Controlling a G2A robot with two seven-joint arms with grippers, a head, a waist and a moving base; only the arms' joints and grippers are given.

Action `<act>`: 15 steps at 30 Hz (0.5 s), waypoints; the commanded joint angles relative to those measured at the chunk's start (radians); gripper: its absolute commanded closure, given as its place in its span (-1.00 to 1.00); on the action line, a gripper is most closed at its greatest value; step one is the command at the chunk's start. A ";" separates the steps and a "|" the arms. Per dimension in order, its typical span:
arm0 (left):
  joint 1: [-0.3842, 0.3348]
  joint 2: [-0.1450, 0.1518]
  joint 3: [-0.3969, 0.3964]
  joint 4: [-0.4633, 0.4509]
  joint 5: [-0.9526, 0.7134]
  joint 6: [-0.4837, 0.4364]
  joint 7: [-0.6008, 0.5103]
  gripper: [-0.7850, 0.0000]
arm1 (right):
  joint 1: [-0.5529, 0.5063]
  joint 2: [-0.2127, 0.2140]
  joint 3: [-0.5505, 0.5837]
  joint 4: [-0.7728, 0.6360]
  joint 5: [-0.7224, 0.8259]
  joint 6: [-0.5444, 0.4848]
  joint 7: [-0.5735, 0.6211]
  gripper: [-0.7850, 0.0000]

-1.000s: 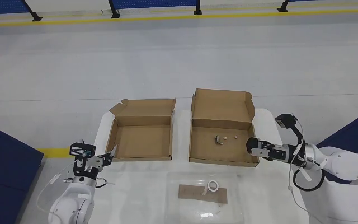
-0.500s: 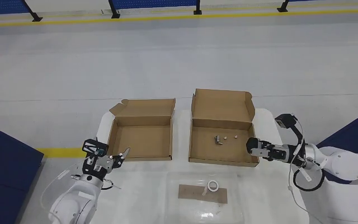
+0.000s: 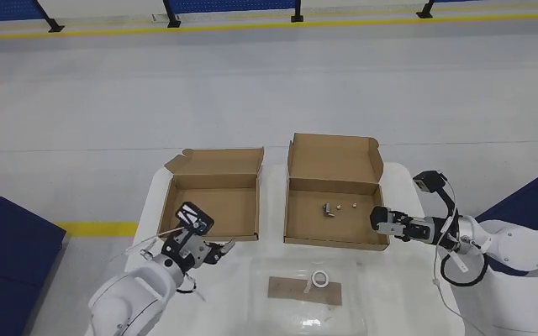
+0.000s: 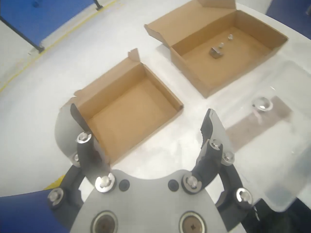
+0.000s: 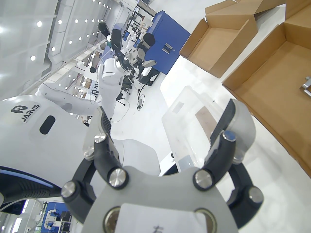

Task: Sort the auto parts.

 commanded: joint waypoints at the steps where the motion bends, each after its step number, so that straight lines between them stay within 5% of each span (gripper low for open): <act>1: -0.001 0.000 0.002 0.000 0.004 -0.001 -0.010 -1.00 | 0.000 0.000 0.000 0.000 0.000 0.000 0.000 -1.00; 10: -0.001 0.000 0.006 -0.001 0.007 -0.005 -0.012 -1.00 | 0.000 0.000 0.000 0.000 0.000 0.000 0.000 -1.00; 15: -0.046 -0.002 0.116 -0.068 -0.009 -0.042 -0.167 -1.00 | 0.000 0.000 0.000 0.000 0.000 0.000 0.000 -1.00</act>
